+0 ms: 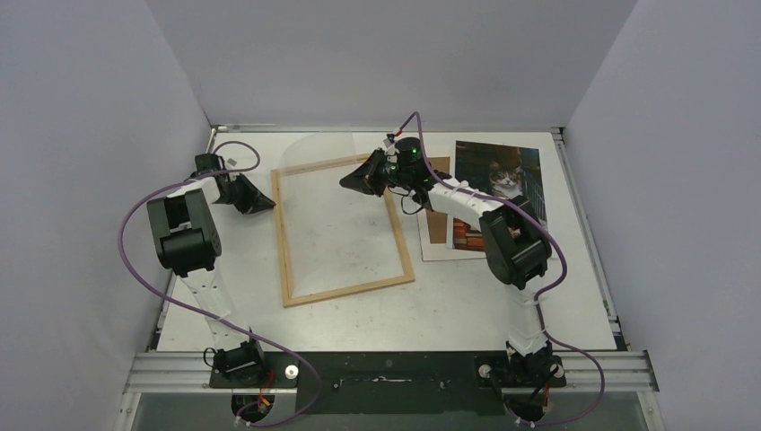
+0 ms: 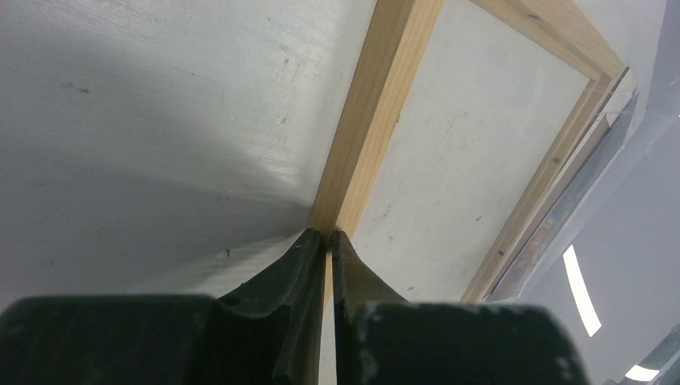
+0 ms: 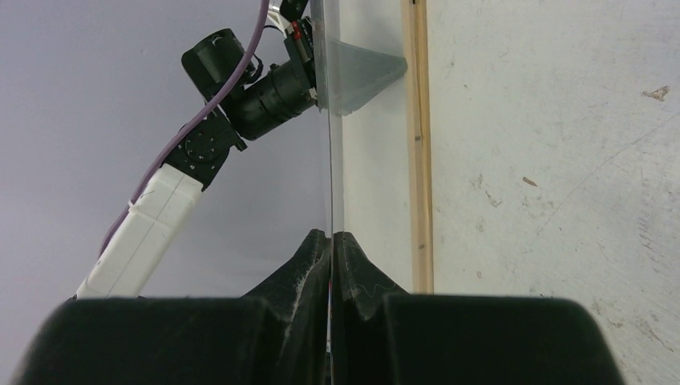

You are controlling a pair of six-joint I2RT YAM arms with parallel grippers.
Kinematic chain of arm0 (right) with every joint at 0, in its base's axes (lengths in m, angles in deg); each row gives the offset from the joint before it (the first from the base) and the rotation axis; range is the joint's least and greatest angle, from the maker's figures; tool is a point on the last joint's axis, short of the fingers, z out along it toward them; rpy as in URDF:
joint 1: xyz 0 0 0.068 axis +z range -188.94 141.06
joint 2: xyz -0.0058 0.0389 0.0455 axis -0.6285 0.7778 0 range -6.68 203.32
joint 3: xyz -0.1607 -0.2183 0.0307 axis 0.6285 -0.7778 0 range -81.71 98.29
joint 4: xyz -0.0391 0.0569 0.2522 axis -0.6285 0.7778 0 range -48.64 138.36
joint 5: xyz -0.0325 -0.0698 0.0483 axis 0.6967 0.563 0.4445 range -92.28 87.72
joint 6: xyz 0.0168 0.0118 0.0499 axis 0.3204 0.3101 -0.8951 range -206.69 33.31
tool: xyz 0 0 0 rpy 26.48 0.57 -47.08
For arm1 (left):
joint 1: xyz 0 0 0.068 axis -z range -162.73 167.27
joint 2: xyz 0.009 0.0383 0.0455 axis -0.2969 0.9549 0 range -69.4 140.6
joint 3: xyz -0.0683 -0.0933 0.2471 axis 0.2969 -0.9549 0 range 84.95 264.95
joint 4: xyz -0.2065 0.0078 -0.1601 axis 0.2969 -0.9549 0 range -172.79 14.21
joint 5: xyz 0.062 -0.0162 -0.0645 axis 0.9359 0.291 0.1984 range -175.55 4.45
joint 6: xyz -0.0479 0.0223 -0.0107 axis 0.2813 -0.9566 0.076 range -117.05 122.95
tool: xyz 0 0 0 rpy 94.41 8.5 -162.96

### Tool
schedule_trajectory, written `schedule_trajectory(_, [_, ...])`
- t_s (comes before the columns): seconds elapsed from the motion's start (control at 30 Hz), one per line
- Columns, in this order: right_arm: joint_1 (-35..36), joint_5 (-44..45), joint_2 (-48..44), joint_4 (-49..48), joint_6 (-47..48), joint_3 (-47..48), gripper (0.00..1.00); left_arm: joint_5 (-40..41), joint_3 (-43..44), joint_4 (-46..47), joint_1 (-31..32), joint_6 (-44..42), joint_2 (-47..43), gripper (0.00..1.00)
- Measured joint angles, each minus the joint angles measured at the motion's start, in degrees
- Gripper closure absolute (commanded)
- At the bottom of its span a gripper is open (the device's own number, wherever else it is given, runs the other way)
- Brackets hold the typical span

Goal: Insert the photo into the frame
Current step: Place the photo frame item in the photo frame.

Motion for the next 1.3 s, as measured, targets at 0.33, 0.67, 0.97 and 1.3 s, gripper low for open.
schedule_trajectory(0.33, [-0.2, -0.2, -1.0, 1.9, 0.9, -0.2, 1.00, -0.2, 0.3, -0.1, 0.0, -0.1, 0.2, 0.94])
schedule_trajectory(0.67, [-0.5, -1.0, -1.9, 2.7, 1.1, -0.2, 1.00, -0.3, 0.5, -0.3, 0.0, -0.2, 0.4, 0.94])
schedule_trajectory(0.97, [-0.6, -1.3, -2.0, 3.1, 1.4, -0.6, 1.00, -0.3, 0.5, -0.3, 0.0, -0.2, 0.4, 0.94])
schedule_trajectory(1.3, [-1.3, -2.2, -3.6, 4.8, 3.3, -2.6, 1.00, -0.3, 0.5, -0.3, 0.0, -0.2, 0.4, 0.94])
